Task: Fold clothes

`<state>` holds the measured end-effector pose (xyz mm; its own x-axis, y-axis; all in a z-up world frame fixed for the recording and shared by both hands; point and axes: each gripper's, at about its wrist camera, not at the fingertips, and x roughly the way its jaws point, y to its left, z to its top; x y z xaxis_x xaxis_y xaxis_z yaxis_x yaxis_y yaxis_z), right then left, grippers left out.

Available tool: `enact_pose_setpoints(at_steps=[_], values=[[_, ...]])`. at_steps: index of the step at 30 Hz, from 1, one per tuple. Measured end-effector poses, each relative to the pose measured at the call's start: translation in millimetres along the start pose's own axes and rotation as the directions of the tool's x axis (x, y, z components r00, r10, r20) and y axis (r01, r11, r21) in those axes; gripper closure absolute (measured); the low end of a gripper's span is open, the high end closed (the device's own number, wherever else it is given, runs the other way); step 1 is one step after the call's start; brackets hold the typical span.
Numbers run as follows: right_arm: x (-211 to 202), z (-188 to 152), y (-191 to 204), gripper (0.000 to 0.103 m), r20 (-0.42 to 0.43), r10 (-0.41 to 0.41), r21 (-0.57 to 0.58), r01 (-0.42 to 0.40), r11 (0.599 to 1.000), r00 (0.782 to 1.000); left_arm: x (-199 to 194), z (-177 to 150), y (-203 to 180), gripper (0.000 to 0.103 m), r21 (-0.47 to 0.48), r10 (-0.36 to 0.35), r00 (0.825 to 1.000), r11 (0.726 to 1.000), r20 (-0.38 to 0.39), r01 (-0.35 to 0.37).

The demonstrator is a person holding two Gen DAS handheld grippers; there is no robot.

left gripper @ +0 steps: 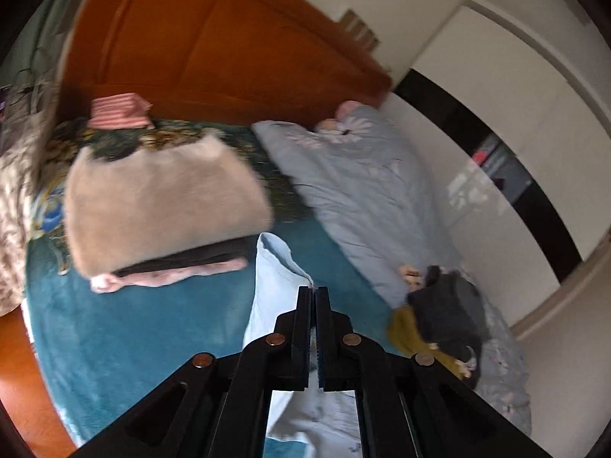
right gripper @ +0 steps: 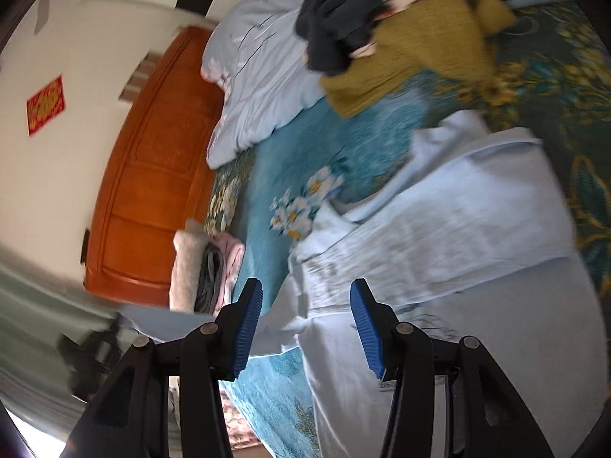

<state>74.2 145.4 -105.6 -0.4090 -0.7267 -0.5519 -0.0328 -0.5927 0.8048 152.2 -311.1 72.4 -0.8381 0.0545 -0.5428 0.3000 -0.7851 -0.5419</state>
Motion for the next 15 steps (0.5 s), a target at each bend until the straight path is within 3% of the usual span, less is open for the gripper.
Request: enact_pose_setpoints(at_steps=[2,4,7,12,15], values=[[-13,2,-16,0.054,0.019,-0.002,0.034,0.001,0.999,1.000,21,-9,-44,0.101,0.048,-0.062,0.997,0.997,-0.049,0.064],[-28,2,-30,0.054,0.038,0.002,0.059,-0.004,0.998,0.999,49,-29,-83,0.101,0.096,-0.080,0.990,0.991,-0.114,0.091],[-51,-1,-51,0.054,0.063,-0.016,0.076,0.011,0.997,0.998,90,-66,-139,0.101,0.143,-0.107,0.968,0.979,-0.227,0.142],[-87,-9,-90,0.054,0.101,-0.059,0.135,0.045,0.990,0.993,135,-144,-205,0.101,0.247,-0.094,0.926,0.950,-0.365,0.194],[-102,-22,-113,0.054,0.112,-0.081,0.177,0.060,0.982,0.990,155,-195,-224,0.101,0.268,-0.051,0.902,0.946,-0.429,0.181]])
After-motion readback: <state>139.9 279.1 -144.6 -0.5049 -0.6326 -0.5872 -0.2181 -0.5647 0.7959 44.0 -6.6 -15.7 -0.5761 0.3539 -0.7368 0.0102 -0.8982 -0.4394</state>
